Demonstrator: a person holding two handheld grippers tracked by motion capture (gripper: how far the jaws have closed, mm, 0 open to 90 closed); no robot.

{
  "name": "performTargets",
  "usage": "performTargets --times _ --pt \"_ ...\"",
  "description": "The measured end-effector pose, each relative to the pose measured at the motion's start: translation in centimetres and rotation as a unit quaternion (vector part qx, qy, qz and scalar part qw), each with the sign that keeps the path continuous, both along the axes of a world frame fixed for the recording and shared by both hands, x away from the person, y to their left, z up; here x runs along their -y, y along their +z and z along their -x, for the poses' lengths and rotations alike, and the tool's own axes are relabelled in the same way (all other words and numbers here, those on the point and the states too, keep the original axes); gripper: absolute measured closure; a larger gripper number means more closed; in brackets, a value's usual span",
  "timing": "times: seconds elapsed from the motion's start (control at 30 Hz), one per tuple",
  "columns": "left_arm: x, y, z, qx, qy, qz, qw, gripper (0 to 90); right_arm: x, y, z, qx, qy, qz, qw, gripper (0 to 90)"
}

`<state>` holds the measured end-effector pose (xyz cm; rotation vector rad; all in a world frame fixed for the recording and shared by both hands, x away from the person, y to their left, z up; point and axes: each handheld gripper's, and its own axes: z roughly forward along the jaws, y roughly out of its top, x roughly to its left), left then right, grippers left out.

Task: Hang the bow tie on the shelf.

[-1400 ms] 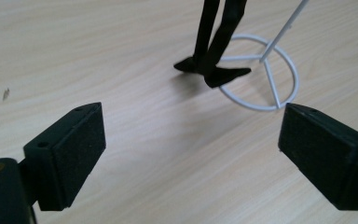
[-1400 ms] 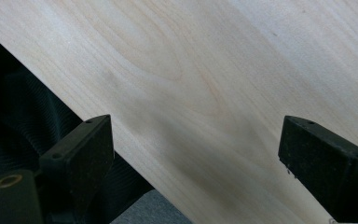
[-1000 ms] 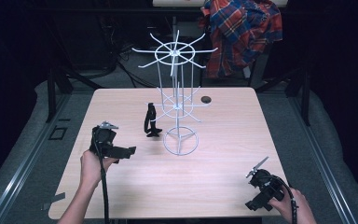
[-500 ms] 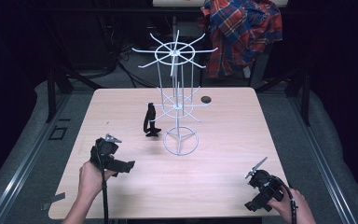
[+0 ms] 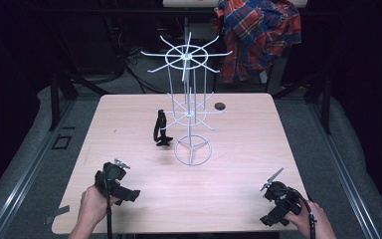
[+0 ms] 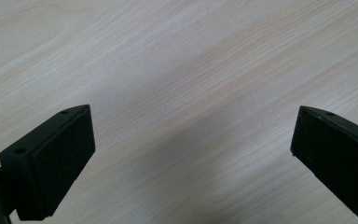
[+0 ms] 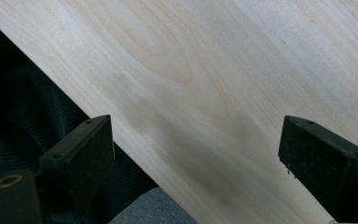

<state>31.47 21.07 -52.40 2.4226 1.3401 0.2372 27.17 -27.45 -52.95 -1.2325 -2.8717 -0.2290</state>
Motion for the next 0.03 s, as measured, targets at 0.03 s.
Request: performTargets --times 0.03 --pt "0.15 -0.19 -0.09 -0.004 -0.003 -0.002 1.0 0.0 -0.09 -0.06 0.03 -0.001 -0.002 -0.003 1.0 10.0"
